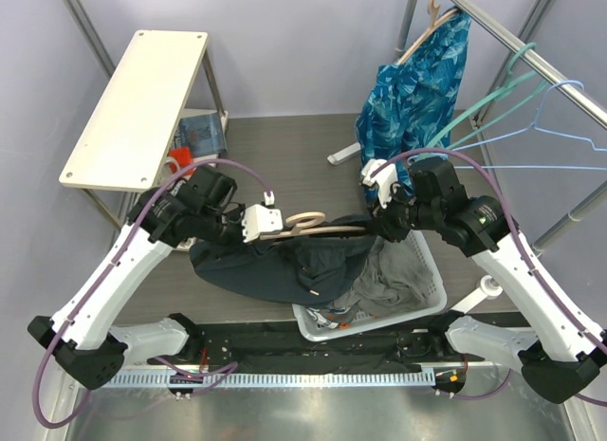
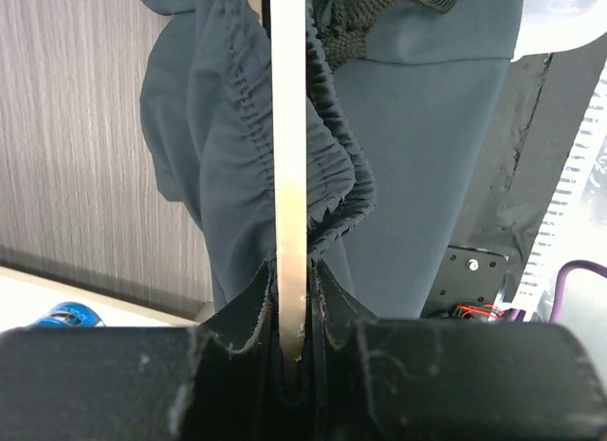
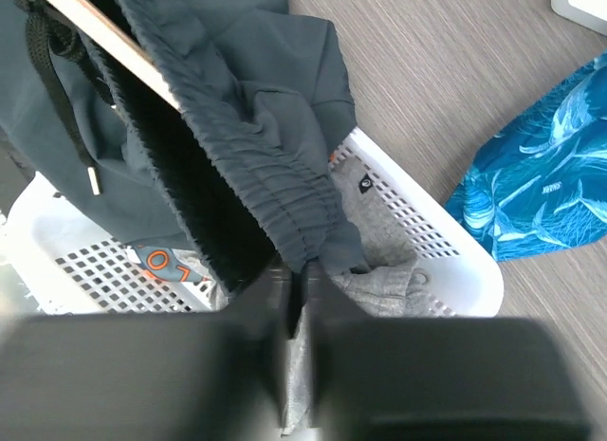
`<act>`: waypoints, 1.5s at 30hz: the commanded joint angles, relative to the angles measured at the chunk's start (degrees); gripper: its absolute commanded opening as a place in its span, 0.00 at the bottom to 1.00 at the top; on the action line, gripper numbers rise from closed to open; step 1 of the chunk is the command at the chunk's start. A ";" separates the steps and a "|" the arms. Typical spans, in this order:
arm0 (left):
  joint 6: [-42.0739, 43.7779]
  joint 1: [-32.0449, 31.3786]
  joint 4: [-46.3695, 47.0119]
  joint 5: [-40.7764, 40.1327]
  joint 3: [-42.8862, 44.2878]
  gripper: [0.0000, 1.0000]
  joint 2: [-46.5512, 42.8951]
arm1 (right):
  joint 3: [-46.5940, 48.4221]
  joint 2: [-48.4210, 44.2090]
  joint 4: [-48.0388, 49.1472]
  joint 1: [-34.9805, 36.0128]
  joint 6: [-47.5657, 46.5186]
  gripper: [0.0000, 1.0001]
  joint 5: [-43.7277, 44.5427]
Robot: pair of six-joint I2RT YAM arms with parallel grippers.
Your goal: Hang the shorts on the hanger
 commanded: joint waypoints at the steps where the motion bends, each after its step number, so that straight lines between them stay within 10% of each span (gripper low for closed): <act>1: -1.54 -0.18 1.28 1.49 1.75 0.00 -2.06 | 2.51 -0.68 1.27 0.69 -0.25 0.40 -3.63; 5: 1.25 -0.09 1.54 6.85 4.13 0.00 -3.19 | 5.57 -1.82 2.68 0.61 -2.18 0.70 -9.53; 13: 9.97 -0.09 -1.44 14.32 5.70 0.00 -1.89 | 14.90 3.35 -0.74 1.83 -7.98 0.74 -26.13; 21: 9.10 -0.09 -1.18 16.44 12.21 0.00 2.78 | 18.07 8.37 2.50 10.53 -7.63 0.72 -23.96; 27: 9.62 -0.09 -1.19 18.99 14.94 0.00 4.01 | 18.69 11.62 1.63 14.05 -10.18 0.49 -21.32; 32: 7.97 -0.09 2.32 17.85 13.71 0.01 2.17 | 18.25 10.84 0.66 14.31 -7.21 0.01 -21.06; 45: -24.16 8.69 35.35 7.30 3.96 0.83 -10.48 | 19.47 0.64 3.82 14.05 9.32 0.01 1.78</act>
